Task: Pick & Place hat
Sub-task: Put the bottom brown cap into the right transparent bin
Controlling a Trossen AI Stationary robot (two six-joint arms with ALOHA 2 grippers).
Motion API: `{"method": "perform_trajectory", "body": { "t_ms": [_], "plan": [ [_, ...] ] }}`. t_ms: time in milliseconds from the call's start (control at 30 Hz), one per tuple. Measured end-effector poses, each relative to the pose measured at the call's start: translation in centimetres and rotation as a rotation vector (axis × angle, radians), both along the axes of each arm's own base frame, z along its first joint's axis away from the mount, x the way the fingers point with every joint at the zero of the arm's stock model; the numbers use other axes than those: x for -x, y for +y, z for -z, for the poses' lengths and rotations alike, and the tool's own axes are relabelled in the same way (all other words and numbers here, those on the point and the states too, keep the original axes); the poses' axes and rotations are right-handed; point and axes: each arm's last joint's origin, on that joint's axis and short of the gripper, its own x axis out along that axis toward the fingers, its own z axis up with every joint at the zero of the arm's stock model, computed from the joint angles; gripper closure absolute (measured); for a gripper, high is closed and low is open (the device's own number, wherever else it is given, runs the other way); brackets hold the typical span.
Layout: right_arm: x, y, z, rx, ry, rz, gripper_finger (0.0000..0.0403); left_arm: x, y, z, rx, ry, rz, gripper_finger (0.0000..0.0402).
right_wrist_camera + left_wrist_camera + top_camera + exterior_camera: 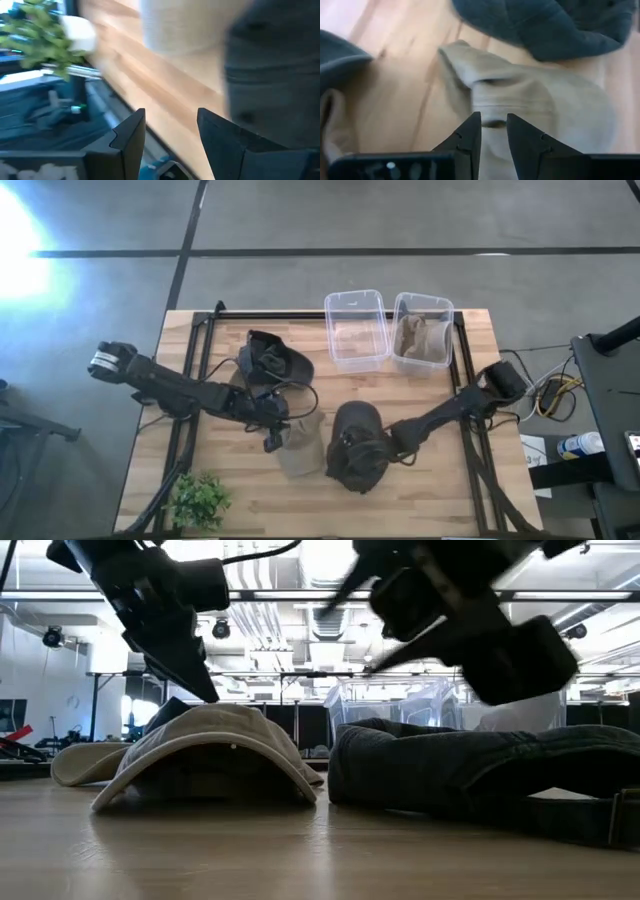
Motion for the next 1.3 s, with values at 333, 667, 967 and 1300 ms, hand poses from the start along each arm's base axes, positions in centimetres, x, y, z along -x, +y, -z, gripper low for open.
{"method": "perform_trajectory", "body": {
  "t_ms": [333,667,967,1300],
  "plan": [
    [-5.0,2.3,3.9,-0.121,-0.074,-0.015,0.0227,1.0,0.7,1.5,-0.017,0.099,-0.105,0.0315],
    [-6.8,1.5,5.1,0.03,-0.045,0.16,0.0227,2.3,-0.5,4.3,0.257,0.113,-0.166,0.0314],
    [-5.9,0.3,3.0,0.184,-0.021,0.226,0.0227,2.6,-4.0,4.2,0.459,0.014,-0.097,0.0314],
    [-6.4,-0.7,1.2,0.284,-0.081,0.182,0.033,2.1,-5.0,3.1,0.5,-0.091,-0.095,0.0314]
  ]
}}
